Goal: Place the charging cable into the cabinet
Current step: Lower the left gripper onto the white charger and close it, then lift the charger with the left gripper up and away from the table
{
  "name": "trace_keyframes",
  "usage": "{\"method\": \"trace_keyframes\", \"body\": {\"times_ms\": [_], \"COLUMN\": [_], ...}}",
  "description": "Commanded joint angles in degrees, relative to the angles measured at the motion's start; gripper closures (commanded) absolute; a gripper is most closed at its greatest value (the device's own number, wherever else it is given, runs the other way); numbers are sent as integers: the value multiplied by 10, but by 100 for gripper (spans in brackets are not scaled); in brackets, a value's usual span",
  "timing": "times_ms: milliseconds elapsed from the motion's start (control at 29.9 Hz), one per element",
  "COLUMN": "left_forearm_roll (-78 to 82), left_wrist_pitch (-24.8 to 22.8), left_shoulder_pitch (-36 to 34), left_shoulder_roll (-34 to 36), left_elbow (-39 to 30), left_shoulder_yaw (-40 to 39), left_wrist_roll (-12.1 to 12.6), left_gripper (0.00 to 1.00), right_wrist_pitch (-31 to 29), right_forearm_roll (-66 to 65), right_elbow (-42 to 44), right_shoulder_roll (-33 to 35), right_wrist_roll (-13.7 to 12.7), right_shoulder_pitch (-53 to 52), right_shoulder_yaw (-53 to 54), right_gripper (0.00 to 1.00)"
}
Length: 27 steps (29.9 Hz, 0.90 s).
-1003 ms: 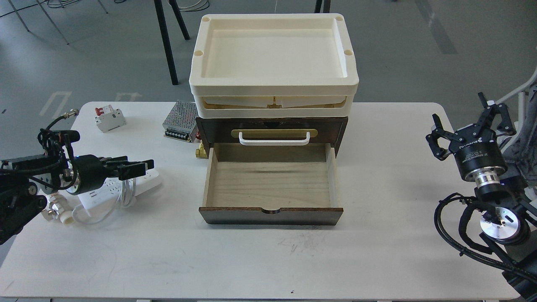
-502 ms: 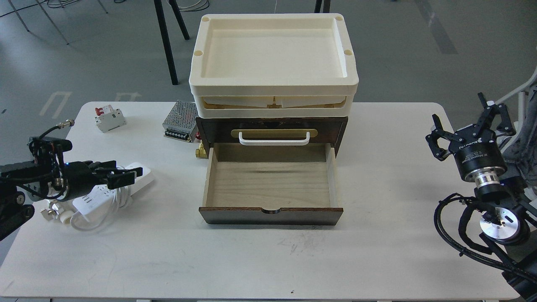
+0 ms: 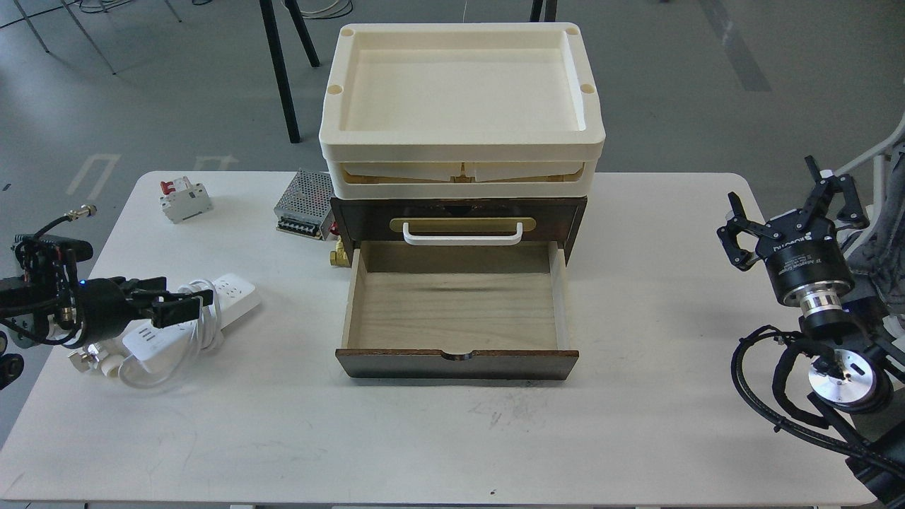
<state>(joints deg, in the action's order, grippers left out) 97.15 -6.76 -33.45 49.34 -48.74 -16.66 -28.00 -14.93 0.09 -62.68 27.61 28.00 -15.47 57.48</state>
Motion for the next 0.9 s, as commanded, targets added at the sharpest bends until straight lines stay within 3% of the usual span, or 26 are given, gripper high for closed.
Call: {"method": "trace_keyframes", "body": {"times_ms": [0, 401, 435, 468, 602, 702, 870], "left_forearm_roll": [0, 5, 5, 6, 7, 2, -4], "left_wrist_pitch": [17, 38, 39, 40, 43, 42, 39], "left_shoulder_pitch": [7, 15, 15, 15, 16, 14, 6], "left_shoulder_roll": [-2, -56, -57, -57, -56, -56, -49], "left_elbow": [2, 30, 32, 32, 33, 33, 28], "left_shoulder_yaw": [10, 11, 11, 12, 12, 11, -1], "left_wrist_roll": [0, 0, 0, 0, 0, 0, 0], "left_gripper": [6, 36, 41, 55, 90, 96, 96], "right_wrist_pitch": [0, 0, 0, 0, 1, 0, 1], "right_forearm_roll": [0, 0, 0, 0, 0, 0, 0], "right_elbow": [0, 1, 1, 1, 1, 1, 1], "right_shoulder_roll": [0, 0, 0, 1, 1, 0, 0], "right_wrist_roll": [0, 0, 0, 0, 0, 0, 0], "right_shoulder_pitch": [0, 0, 0, 0, 0, 0, 0], "right_shoulder_yaw": [0, 0, 0, 0, 1, 0, 0], "right_gripper": [1, 1, 1, 1, 1, 1, 1]}}
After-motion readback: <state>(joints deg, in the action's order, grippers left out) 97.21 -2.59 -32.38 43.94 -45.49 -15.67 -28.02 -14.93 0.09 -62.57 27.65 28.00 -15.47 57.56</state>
